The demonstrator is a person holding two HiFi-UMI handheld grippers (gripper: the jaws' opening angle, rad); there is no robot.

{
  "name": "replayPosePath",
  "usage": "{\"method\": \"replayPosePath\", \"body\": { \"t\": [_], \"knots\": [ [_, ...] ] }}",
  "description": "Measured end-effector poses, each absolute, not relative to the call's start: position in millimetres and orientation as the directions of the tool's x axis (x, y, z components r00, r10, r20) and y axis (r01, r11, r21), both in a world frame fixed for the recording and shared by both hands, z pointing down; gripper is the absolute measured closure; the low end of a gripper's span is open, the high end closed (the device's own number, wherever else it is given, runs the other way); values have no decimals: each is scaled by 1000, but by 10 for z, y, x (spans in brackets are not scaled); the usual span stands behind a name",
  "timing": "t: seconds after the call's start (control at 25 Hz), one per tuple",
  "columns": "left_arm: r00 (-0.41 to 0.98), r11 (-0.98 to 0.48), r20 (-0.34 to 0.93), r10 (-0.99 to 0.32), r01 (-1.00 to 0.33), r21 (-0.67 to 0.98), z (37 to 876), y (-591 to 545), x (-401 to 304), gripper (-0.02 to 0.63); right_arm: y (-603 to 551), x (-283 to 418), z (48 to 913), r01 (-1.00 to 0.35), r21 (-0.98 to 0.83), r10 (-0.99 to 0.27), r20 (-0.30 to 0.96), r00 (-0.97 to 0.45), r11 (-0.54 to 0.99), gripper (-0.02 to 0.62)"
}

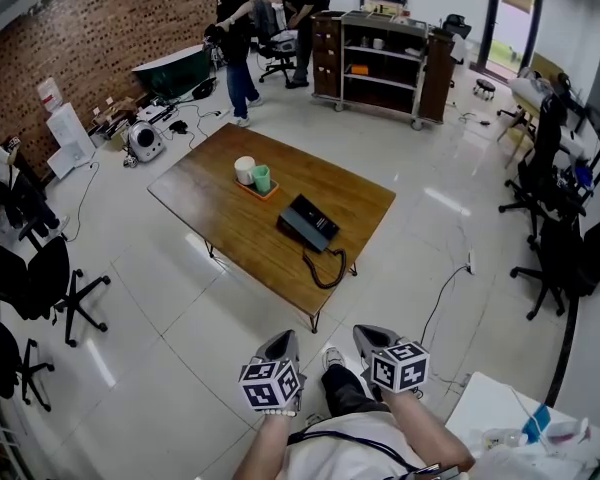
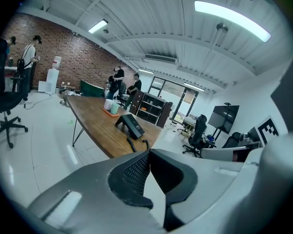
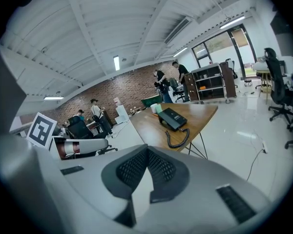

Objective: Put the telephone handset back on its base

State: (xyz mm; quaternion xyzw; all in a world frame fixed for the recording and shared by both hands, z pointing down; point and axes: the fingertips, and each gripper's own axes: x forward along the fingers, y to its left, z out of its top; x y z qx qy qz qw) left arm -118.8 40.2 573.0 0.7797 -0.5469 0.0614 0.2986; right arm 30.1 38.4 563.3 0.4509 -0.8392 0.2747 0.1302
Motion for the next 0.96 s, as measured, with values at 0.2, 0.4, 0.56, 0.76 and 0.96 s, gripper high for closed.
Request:
{"method": "replayPosePath", "body": {
  "t": [0.2,0.4,0.56,0.76,0.96],
  "knots": [
    [398,-225,427,-812,-888,401,5753,418,-1178,606,403,307,5651,-829,-347,-686,466,-558,439,583],
    [396,-221,426,-813,-888,404,5748,422,-1206,606,398,283,5634,-828,-346,-687,463,-560,441,583],
    [396,-219,425,-814,-887,406,5748,420,-1224,606,399,259,5640,-827,-345,-685,464,-562,444,583],
    [395,-217,424,-815,-886,409,5749,427,-1236,606,408,237,5635,-825,-344,-682,465,-565,449,583],
    [396,-215,422,-815,-885,413,5761,426,-1238,606,411,241,5641,-823,-347,-679,465,-567,450,583]
  ]
}}
